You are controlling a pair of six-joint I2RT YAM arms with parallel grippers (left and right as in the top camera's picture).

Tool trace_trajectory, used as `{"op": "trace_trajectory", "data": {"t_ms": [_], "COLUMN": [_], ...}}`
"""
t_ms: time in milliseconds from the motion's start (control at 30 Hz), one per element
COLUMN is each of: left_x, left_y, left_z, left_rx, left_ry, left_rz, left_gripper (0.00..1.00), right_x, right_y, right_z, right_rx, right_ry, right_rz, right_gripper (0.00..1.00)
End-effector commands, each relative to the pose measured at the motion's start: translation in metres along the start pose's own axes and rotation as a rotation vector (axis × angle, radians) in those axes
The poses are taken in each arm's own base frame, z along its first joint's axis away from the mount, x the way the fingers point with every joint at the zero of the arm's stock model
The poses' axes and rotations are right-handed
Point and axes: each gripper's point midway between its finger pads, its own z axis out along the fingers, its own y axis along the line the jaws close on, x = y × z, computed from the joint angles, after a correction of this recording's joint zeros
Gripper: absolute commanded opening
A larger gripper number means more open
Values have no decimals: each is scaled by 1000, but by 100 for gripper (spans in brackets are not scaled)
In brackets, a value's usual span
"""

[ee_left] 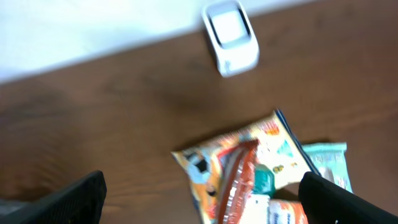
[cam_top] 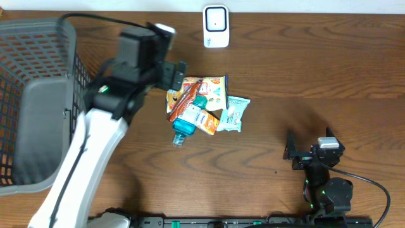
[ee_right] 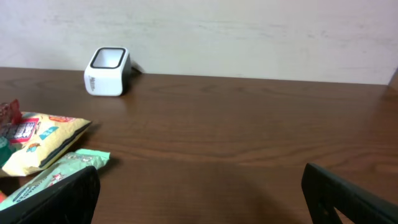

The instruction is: Scan the item barcode

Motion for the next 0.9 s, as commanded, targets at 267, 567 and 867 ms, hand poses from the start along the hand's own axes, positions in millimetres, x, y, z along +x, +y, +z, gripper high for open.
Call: {"op": "trace_trajectory", "data": {"t_ms": [267, 567, 867], "left_x": [-29, -29, 2], "left_y": [63, 64, 39], "left_z": [-137, -198, -298], "left_rx": [-207, -239, -244], "left_ry": [-299, -441, -644], "left_rz": [-96, -167, -155], "left_gripper": [99, 99, 99], "right_x": [1, 1, 1], "right_y": [0, 0, 0], "right_z": [0, 0, 0], "right_rx": [4, 4, 4], "right_ry": [4, 4, 4], "right_rz": [3, 3, 3], "right_gripper": [99, 99, 99]}}
